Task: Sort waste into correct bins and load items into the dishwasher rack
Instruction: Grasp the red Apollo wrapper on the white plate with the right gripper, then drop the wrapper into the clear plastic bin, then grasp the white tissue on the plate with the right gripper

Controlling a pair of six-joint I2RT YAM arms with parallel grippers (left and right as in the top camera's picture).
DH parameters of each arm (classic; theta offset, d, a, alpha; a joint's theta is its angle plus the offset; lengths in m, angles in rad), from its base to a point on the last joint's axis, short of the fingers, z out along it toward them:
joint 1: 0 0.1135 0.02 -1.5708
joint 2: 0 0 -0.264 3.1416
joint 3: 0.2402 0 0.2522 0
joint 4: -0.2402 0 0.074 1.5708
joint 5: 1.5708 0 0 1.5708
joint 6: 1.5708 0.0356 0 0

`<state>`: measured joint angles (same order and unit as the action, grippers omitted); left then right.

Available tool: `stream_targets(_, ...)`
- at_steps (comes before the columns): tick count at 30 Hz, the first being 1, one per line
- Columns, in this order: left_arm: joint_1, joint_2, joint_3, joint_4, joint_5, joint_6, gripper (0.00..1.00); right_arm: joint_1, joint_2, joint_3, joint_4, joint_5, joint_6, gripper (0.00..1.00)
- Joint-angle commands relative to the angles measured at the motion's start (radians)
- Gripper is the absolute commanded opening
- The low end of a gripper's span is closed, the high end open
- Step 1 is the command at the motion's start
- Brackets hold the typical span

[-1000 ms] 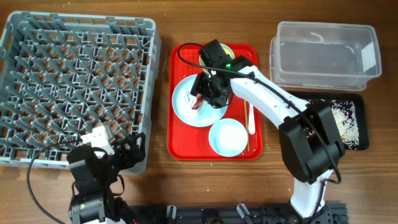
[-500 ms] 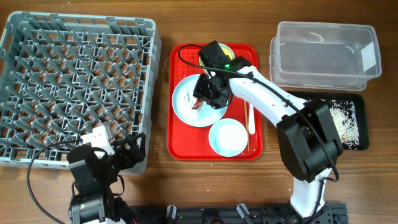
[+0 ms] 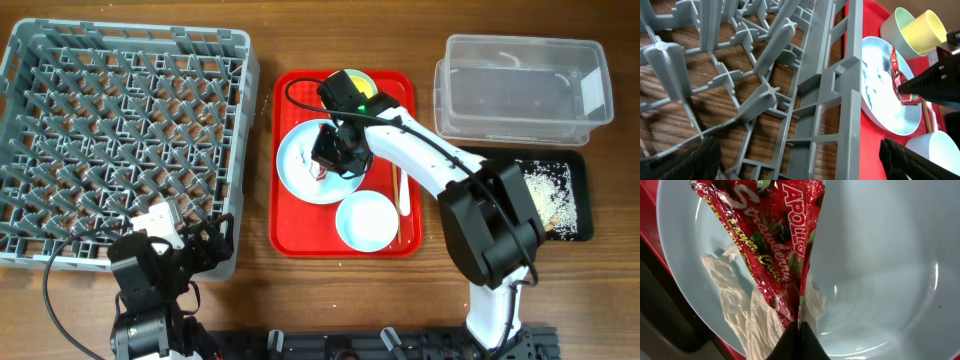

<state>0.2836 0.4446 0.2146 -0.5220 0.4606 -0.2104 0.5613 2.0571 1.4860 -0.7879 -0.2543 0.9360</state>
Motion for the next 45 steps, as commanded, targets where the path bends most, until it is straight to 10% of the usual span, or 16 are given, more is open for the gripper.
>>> stream_targets(1, 0.001, 0.002, -0.021, -0.041, 0.009, -0.03, 1.0, -0.017, -0.084, 0.054, -0.02, -0.002, -0.098, 0.04)
stream_targets(21, 0.001, 0.002, -0.021, -0.04, 0.009, -0.03, 1.0, -0.58, -0.399, 0.083, -0.012, 0.299, -0.204, 0.04)
stream_targets(26, 0.001, 0.002, -0.021, -0.041, 0.009, -0.03, 1.0, -0.654, -0.354, 0.083, 0.07, 0.297, -0.238, 0.51)
stream_targets(30, 0.001, 0.002, -0.021, -0.04, 0.009, -0.03, 1.0, -0.654, -0.353, 0.083, 0.047, 0.17, -0.321, 0.93)
stream_targets(36, 0.001, 0.002, -0.022, -0.041, 0.009, -0.03, 1.0, -0.578, -0.353, 0.082, -0.154, -0.455, -0.623, 0.92)
stream_targets(40, 0.001, 0.002, -0.021, -0.04, 0.009, -0.03, 1.0, -0.364, -0.353, 0.052, -0.271, -0.269, -0.687, 0.9)
stream_targets(45, 0.001, 0.002, -0.022, -0.04, 0.009, -0.03, 1.0, -0.054, -0.333, -0.054, -0.167, 0.105, -0.334, 0.92)
